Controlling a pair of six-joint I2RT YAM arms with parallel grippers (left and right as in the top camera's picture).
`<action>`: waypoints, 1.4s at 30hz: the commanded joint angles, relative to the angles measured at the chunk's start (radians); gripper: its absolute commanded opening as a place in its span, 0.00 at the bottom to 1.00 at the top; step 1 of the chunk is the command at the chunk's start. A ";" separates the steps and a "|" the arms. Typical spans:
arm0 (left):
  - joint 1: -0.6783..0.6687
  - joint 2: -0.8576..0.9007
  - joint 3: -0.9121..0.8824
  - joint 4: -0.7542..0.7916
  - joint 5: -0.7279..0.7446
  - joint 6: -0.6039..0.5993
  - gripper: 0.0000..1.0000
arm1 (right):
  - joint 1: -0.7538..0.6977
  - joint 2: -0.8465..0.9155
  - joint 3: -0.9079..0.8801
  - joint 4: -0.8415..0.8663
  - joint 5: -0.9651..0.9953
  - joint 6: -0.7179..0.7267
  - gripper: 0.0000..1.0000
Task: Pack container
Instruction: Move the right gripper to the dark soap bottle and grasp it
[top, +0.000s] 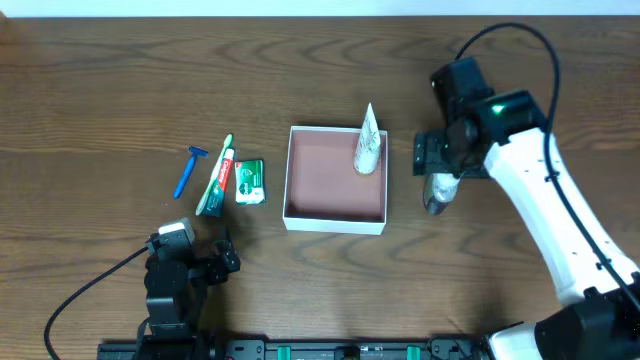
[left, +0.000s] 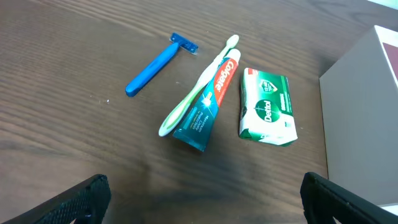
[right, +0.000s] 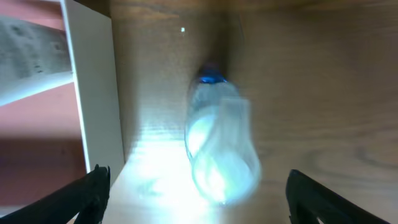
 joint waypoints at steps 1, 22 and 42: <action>-0.004 -0.008 -0.016 0.000 -0.001 0.001 0.98 | -0.006 -0.007 -0.075 0.062 -0.017 0.016 0.86; -0.004 -0.008 -0.016 0.000 -0.001 0.001 0.98 | -0.051 -0.008 -0.277 0.314 0.014 0.005 0.61; -0.004 -0.008 -0.016 0.000 -0.001 0.001 0.98 | -0.015 -0.269 -0.051 0.135 -0.013 -0.048 0.27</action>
